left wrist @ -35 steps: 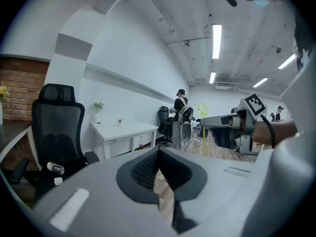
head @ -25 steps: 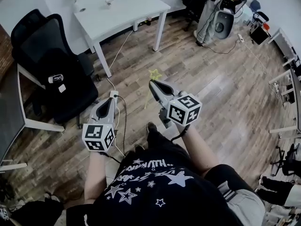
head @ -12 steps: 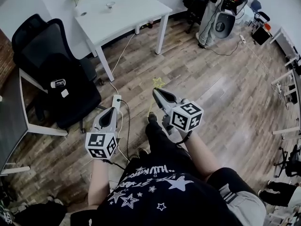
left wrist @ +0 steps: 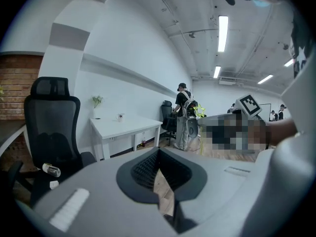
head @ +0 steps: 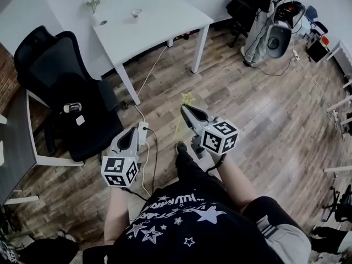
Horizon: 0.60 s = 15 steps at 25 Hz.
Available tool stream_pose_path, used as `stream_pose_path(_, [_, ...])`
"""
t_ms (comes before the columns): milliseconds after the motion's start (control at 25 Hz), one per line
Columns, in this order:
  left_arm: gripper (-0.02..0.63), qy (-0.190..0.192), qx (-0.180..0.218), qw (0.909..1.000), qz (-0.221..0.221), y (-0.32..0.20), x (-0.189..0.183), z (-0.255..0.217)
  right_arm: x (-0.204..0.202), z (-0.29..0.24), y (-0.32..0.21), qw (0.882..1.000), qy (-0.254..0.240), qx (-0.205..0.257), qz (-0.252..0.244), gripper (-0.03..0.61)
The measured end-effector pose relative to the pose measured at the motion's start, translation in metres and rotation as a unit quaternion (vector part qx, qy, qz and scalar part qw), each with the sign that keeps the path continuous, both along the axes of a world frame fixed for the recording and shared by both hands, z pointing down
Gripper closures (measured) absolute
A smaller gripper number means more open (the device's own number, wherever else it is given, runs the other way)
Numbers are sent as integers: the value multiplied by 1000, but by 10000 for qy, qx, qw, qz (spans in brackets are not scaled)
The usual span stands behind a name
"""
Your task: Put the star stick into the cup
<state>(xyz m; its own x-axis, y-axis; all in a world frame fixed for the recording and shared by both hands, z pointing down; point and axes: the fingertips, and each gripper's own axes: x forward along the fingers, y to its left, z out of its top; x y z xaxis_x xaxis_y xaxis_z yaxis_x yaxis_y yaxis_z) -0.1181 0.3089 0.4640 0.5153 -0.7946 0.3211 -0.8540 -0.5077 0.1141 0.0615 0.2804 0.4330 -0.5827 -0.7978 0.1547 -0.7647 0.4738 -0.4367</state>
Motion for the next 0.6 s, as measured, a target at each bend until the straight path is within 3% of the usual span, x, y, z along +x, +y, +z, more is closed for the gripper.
stream_pose_path(600, [611, -22, -59, 9993, -355, -175, 59, -7, 58, -3, -187, 9992, -198, -67, -351, 557])
